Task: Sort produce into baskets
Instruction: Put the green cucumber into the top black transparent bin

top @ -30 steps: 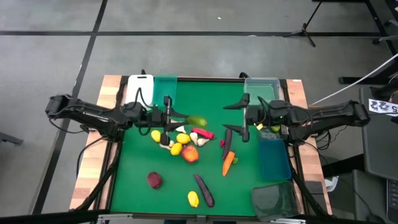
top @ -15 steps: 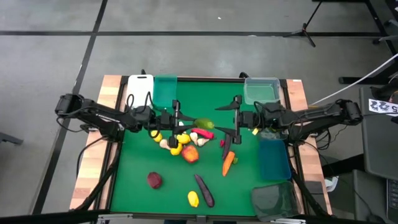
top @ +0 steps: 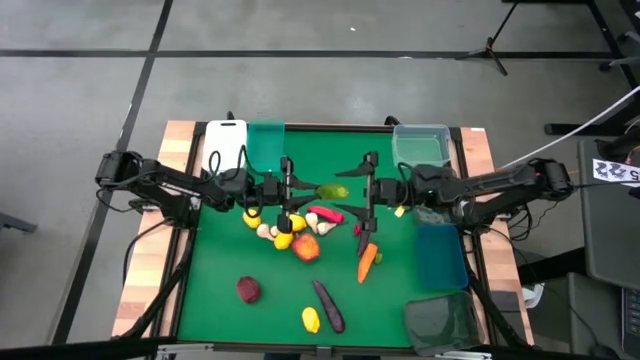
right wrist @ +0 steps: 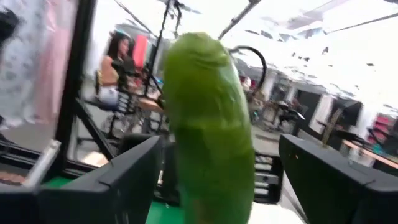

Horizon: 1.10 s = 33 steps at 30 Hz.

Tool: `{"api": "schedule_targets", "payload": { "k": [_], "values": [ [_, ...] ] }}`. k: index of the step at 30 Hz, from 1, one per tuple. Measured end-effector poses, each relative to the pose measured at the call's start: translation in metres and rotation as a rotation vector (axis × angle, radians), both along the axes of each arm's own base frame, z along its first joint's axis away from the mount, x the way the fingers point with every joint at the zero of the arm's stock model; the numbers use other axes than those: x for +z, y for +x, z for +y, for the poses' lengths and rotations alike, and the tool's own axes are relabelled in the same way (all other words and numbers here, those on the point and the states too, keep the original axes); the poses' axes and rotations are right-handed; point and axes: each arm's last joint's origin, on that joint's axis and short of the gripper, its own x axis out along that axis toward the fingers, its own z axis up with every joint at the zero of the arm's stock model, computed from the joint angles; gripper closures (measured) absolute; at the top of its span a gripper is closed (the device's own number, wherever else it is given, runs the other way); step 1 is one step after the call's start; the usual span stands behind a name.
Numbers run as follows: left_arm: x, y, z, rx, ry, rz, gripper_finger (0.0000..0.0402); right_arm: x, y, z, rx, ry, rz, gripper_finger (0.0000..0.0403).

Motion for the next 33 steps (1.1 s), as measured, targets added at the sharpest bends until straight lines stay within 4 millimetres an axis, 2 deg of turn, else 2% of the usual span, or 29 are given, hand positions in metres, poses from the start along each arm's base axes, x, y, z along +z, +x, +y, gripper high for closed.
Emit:
{"api": "schedule_targets", "payload": {
  "k": [7, 10, 16, 21, 24, 29, 33],
  "values": [
    [0.000, 0.000, 0.000, 0.000, 0.000, 0.002, 0.0320, 0.000, 0.014, 0.000, -0.039, -0.019, 0.077, 0.0090],
    [0.000, 0.000, 0.000, 0.000, 0.000, 0.002, 0.0320, 0.001, 0.014, 0.000, -0.044, -0.019, 0.074, 0.0125],
    [0.000, 0.000, 0.000, 0.003, -0.001, 0.003, 0.0320, 0.000, 0.014, 0.001, -0.038, -0.035, 0.082, 0.0244],
    [-0.002, 0.001, -0.001, -0.024, 0.014, 0.027, 0.0313, -0.001, 0.014, 0.001, -0.032, -0.038, 0.098, 0.0245],
    [-0.005, 0.000, -0.002, -0.078, 0.053, 0.066, 0.0282, -0.003, 0.014, 0.002, -0.018, -0.035, 0.111, 0.0245],
    [-0.006, -0.001, -0.005, -0.088, 0.122, 0.092, 0.0199, -0.002, 0.012, 0.001, -0.033, -0.029, 0.123, 0.0240],
    [-0.006, -0.006, -0.003, -0.027, 0.157, 0.182, 0.0135, 0.006, 0.000, -0.003, -0.084, -0.013, 0.151, 0.0230]
  ]
}}
